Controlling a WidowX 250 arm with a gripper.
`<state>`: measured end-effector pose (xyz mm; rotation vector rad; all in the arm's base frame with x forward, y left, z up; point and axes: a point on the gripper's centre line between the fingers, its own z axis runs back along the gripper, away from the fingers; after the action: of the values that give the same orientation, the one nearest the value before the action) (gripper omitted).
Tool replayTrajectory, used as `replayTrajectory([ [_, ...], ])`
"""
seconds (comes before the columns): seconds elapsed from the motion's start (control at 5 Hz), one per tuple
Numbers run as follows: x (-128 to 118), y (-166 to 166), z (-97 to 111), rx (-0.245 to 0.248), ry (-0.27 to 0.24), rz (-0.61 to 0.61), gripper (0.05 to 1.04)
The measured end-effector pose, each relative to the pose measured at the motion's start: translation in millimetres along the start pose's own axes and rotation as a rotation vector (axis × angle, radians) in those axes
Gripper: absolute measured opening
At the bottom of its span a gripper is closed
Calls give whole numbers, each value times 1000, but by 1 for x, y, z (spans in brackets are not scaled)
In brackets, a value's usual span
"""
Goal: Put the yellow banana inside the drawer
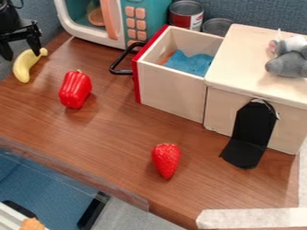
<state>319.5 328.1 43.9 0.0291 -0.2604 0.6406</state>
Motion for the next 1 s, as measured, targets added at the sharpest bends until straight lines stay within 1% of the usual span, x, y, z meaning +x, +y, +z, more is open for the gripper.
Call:
replayTrajectory([
  [0.2,-1,8,-10,51,23,-1,970],
  [0.4,-3,10,-14,78,27,-12,717],
  [0.6,-10,4,-18,65,22,-12,485],
  [0.8,-14,-7,-11,36,-2,-6,472],
  [1.0,-13,-26,13,4,-36,-7,472],
])
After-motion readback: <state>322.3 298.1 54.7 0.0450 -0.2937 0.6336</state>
